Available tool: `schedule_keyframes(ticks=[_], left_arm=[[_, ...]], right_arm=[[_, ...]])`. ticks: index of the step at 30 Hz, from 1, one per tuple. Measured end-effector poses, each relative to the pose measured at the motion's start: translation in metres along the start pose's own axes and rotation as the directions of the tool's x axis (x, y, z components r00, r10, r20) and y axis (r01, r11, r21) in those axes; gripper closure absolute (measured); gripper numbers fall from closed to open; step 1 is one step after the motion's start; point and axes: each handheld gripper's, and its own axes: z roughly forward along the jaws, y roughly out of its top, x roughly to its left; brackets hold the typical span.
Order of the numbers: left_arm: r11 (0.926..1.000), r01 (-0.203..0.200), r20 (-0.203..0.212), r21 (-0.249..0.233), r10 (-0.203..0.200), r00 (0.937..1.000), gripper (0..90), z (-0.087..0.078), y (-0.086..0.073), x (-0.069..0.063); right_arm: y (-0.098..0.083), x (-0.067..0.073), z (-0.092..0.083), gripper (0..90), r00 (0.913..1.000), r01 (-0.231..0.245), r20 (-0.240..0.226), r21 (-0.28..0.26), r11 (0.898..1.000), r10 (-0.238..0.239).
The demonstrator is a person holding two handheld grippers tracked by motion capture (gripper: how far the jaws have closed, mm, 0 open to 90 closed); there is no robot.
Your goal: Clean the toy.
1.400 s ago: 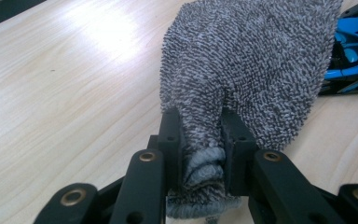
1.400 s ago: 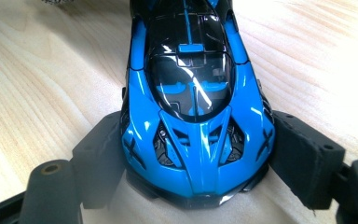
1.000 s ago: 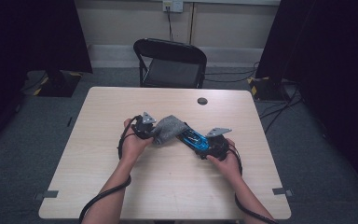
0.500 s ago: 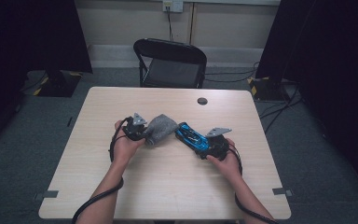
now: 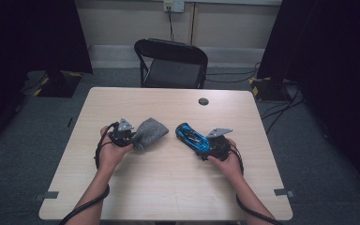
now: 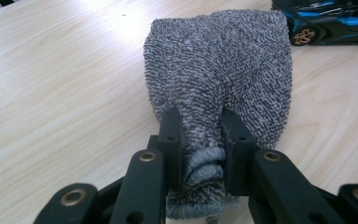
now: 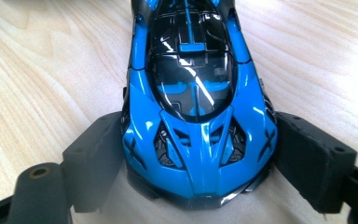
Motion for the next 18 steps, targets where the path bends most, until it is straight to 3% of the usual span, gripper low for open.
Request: schedule_keyframes(ticks=[4,11,15,18], left_arm=[[0.9998,-0.016,0.015,-0.014,0.016,0.9998,73.2,-0.006,-0.001,-0.003],[0.9985,-0.049,0.055,-0.025,0.050,0.9972,73.2,-0.009,-0.003,-0.017],[0.9958,-0.090,0.088,-0.015,0.091,0.9919,73.2,-0.008,-0.004,-0.030],[0.9939,-0.109,0.121,-0.017,0.110,0.9864,73.1,-0.007,-0.007,-0.040]], right_arm=[[0.001,0.000,-0.003,16.8,1.0000,-0.002,-0.001,0.011,1.000,0.002],[0.013,-0.004,-0.020,15.9,0.9992,-0.036,-0.017,-0.064,0.997,0.035],[0.022,-0.005,-0.022,20.5,0.9981,-0.056,-0.030,-0.082,0.995,0.054],[0.029,-0.004,-0.018,25.2,0.9992,-0.037,-0.020,-0.076,0.996,0.036]])
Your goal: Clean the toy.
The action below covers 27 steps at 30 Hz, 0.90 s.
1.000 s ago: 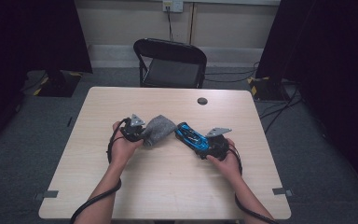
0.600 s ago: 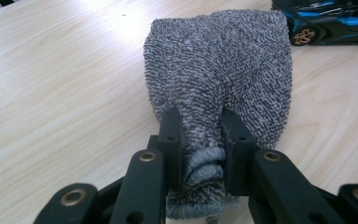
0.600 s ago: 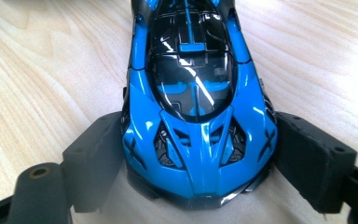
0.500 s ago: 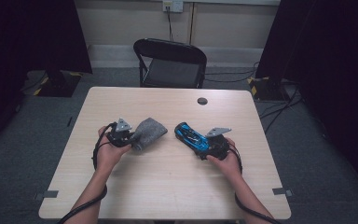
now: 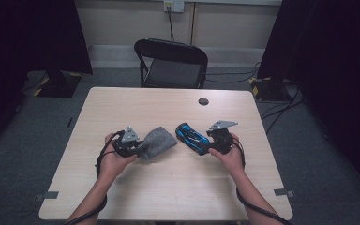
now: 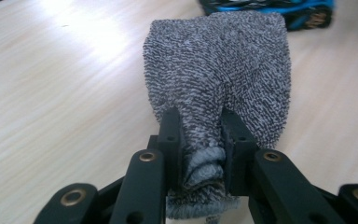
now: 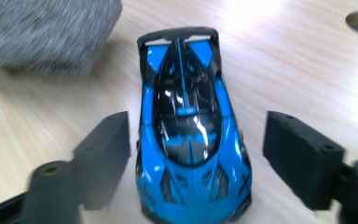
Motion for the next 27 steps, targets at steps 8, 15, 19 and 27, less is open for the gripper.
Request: schedule_keyframes(ticks=[8,15,19,27], left_arm=[[0.9980,-0.064,0.077,-0.004,0.064,0.9950,73.1,0.008,0.002,-0.027],[0.9915,-0.127,0.147,-0.029,0.130,0.9806,73.1,0.014,0.013,-0.053],[0.9858,-0.162,0.196,-0.044,0.167,0.9662,73.1,0.020,0.021,-0.067],[0.9823,-0.185,0.260,-0.029,0.186,0.9474,73.1,0.041,0.023,-0.083]], right_arm=[[0.014,0.000,0.022,38.4,0.9995,-0.029,-0.010,0.014,0.999,0.029],[0.017,0.004,0.038,39.2,1.0000,-0.004,0.005,0.041,0.999,0.004],[0.019,0.009,0.042,39.6,0.9992,0.035,0.019,0.066,0.997,-0.037],[0.021,0.012,0.043,42.0,0.9983,0.040,0.039,0.075,0.996,-0.043]])
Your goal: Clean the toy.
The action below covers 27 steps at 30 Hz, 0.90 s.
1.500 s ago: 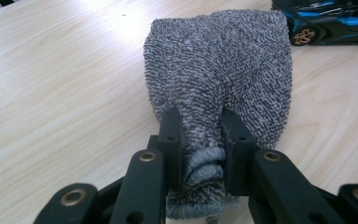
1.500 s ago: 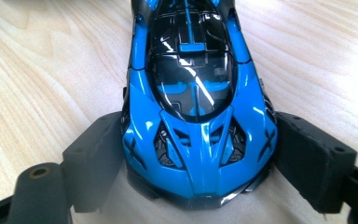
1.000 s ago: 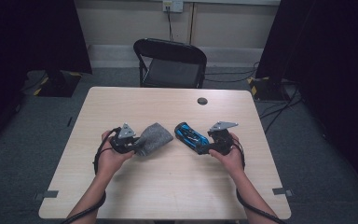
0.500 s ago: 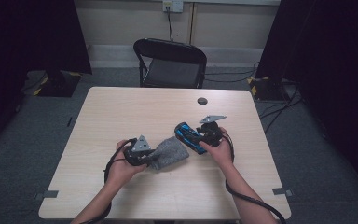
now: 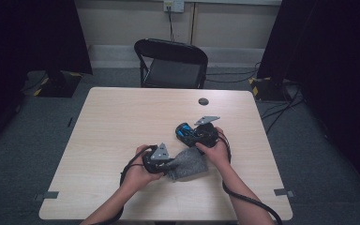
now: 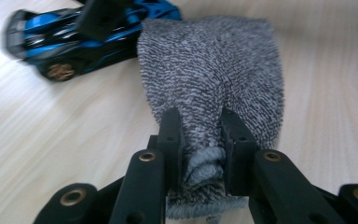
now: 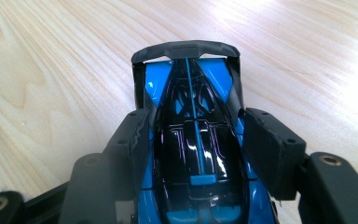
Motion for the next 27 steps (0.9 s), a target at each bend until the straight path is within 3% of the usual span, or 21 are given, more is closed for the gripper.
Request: schedule_keyframes(ticks=[7,13,20,27], left_arm=[[0.9997,-0.012,0.074,-0.023,0.014,0.9972,73.0,0.009,0.009,-0.010],[0.9995,-0.029,0.100,-0.014,0.031,0.9945,73.0,0.010,0.011,-0.018],[0.9997,0.021,0.008,0.009,-0.021,0.9998,72.8,0.009,0.008,0.000],[0.9975,0.070,-0.071,0.010,-0.069,0.9951,72.8,0.002,0.008,0.023]], right_arm=[[0.000,0.000,0.001,42.0,1.0000,0.000,0.001,-0.004,1.000,0.000],[0.000,0.000,0.001,42.0,1.0000,-0.005,-0.002,-0.005,1.000,0.005],[-0.001,0.000,0.001,41.9,1.0000,-0.004,-0.003,-0.006,1.000,0.004],[-0.001,0.000,0.001,41.9,1.0000,-0.005,-0.004,-0.013,1.000,0.005]])
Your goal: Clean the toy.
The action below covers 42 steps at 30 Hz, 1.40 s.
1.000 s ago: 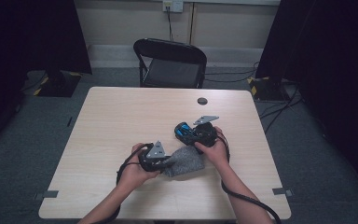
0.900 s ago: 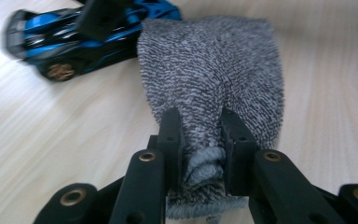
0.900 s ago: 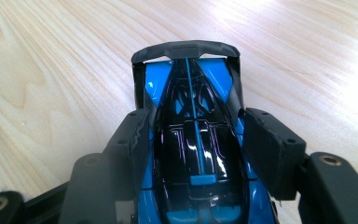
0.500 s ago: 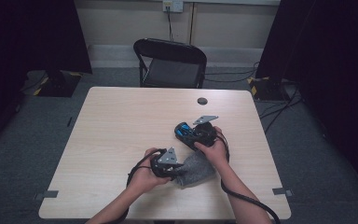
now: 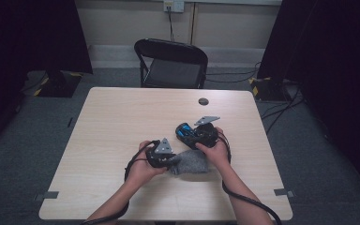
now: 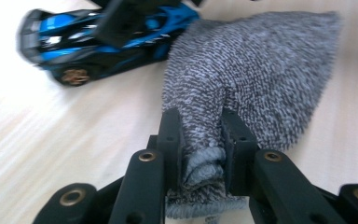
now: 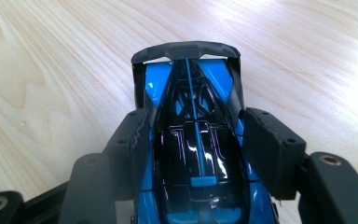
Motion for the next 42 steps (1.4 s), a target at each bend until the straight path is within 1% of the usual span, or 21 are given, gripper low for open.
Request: schedule_keyframes(ticks=[3,7,13,15,21,25,27,29,31,36,40,42], left_arm=[[0.9997,0.024,-0.024,-0.001,-0.024,0.9994,72.8,0.000,-0.001,0.009],[0.9993,0.038,-0.053,0.002,-0.038,0.9979,72.9,-0.001,-0.002,0.018],[0.9983,0.059,-0.101,-0.005,-0.059,0.9932,72.9,-0.003,-0.004,0.030],[0.9971,0.076,-0.109,-0.012,-0.077,0.9910,72.9,-0.003,-0.005,0.034],[0.9963,0.085,-0.152,-0.007,-0.086,0.9846,72.9,-0.006,-0.007,0.045],[0.9952,0.098,-0.162,-0.007,-0.098,0.9819,72.9,-0.007,-0.008,0.050],[0.9956,0.094,-0.173,-0.006,-0.093,0.9805,72.9,-0.008,-0.008,0.052],[0.9955,0.095,-0.187,-0.008,-0.095,0.9779,72.9,-0.009,-0.009,0.054],[0.9945,0.104,-0.193,-0.013,-0.104,0.9756,72.9,-0.010,-0.010,0.056],[0.9933,0.114,-0.225,-0.021,-0.116,0.9674,73.0,-0.015,-0.014,0.063],[0.9908,0.130,-0.251,-0.037,-0.135,0.9584,72.9,-0.019,-0.017,0.070],[0.9892,0.136,-0.274,-0.054,-0.146,0.9507,72.9,-0.021,-0.019,0.072]], right_arm=[[-0.001,0.000,0.000,41.9,1.0000,-0.002,0.001,-0.004,1.000,0.002],[-0.001,0.000,0.000,41.9,1.0000,-0.002,-0.001,-0.006,1.000,0.002],[-0.001,0.000,0.000,41.9,1.0000,-0.002,-0.001,-0.010,1.000,0.002],[-0.001,-0.001,0.000,41.9,1.0000,-0.004,-0.003,-0.012,1.000,0.004],[-0.001,-0.001,0.000,41.9,1.0000,-0.001,-0.002,-0.011,1.000,0.001],[-0.001,0.000,0.000,41.9,1.0000,0.000,-0.002,-0.012,1.000,0.000],[-0.001,-0.001,0.000,41.9,1.0000,0.000,-0.002,-0.013,1.000,0.000],[-0.002,-0.001,0.000,41.9,1.0000,0.000,-0.002,-0.015,1.000,0.000],[-0.002,0.000,0.000,41.9,1.0000,-0.001,-0.003,-0.014,1.000,0.001],[-0.002,-0.001,0.000,41.9,1.0000,0.001,-0.004,-0.019,1.000,-0.001],[-0.002,-0.001,0.000,41.9,1.0000,0.001,-0.003,-0.017,1.000,-0.001],[-0.002,-0.001,0.000,41.9,1.0000,0.002,-0.003,-0.019,1.000,-0.002]])
